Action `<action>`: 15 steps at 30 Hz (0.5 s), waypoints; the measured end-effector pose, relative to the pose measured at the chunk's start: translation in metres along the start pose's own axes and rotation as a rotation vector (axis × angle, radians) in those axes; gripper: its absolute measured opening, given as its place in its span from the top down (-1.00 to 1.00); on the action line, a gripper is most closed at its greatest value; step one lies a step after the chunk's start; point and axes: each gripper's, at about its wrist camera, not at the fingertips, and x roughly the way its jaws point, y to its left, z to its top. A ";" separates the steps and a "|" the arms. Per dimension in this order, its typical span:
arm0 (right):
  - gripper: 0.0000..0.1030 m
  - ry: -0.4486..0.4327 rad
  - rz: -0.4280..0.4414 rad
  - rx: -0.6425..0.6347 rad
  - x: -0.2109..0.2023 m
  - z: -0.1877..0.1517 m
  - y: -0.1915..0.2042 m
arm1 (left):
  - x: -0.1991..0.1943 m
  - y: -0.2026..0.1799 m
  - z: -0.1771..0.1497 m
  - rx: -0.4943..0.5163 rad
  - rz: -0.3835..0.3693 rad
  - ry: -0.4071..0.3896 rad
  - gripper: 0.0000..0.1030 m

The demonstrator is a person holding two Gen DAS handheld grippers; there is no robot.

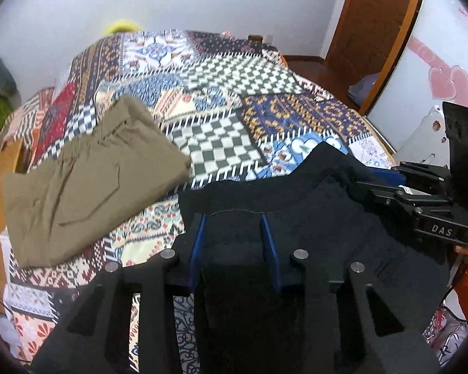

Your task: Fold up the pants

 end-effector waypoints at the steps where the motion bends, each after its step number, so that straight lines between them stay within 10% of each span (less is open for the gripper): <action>1: 0.48 -0.014 -0.002 -0.003 -0.003 0.001 0.001 | -0.001 -0.001 0.002 0.006 -0.003 -0.006 0.35; 7: 0.50 -0.083 -0.038 -0.001 -0.016 0.004 0.000 | 0.004 -0.012 0.020 0.060 0.025 -0.039 0.40; 15: 0.32 0.043 -0.107 0.049 0.016 -0.008 -0.017 | 0.047 0.013 0.024 -0.008 0.095 0.059 0.55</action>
